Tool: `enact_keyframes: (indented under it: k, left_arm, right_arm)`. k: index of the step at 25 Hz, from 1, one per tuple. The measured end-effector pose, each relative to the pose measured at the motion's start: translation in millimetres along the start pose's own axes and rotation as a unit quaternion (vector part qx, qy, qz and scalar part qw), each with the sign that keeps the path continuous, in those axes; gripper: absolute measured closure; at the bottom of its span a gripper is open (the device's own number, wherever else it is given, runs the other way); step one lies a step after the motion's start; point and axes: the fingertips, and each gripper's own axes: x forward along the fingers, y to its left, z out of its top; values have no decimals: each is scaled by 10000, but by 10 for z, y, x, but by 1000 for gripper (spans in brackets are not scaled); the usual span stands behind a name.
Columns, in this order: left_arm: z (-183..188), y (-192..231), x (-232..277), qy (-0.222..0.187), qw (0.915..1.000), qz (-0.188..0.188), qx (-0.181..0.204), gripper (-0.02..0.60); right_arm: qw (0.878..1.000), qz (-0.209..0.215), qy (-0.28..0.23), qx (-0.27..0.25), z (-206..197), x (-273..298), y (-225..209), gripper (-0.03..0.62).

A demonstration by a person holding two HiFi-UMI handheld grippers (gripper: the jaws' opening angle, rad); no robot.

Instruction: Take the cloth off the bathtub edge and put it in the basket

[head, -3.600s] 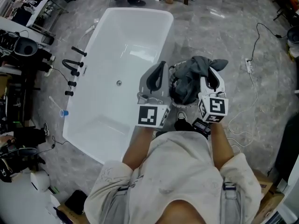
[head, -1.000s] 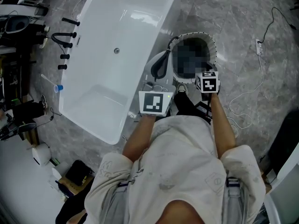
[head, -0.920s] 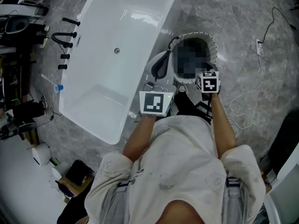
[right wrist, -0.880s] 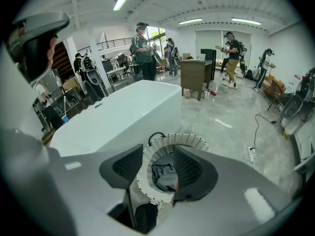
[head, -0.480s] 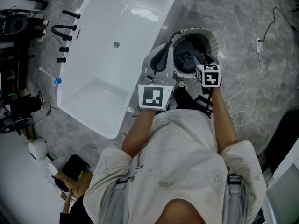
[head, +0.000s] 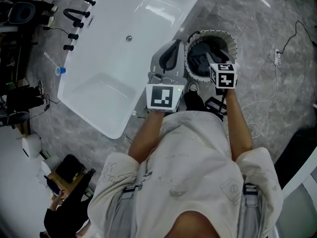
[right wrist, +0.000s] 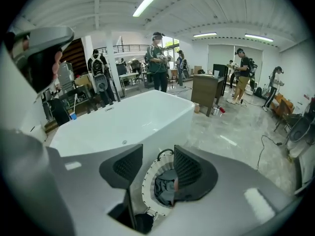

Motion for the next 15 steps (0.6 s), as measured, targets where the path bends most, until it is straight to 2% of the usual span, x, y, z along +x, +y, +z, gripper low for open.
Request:
enact_keyframes:
  k: [7, 15]
  left_arm:
    - [76, 310, -338, -124, 9990, 429, 44, 584]
    - [101, 766, -770, -184, 9941, 1024, 306, 584]
  right_arm:
    - [9972, 297, -554, -415, 456, -111, 485, 393]
    - [9816, 793, -1298, -1153, 1113, -310, 1185, 391]
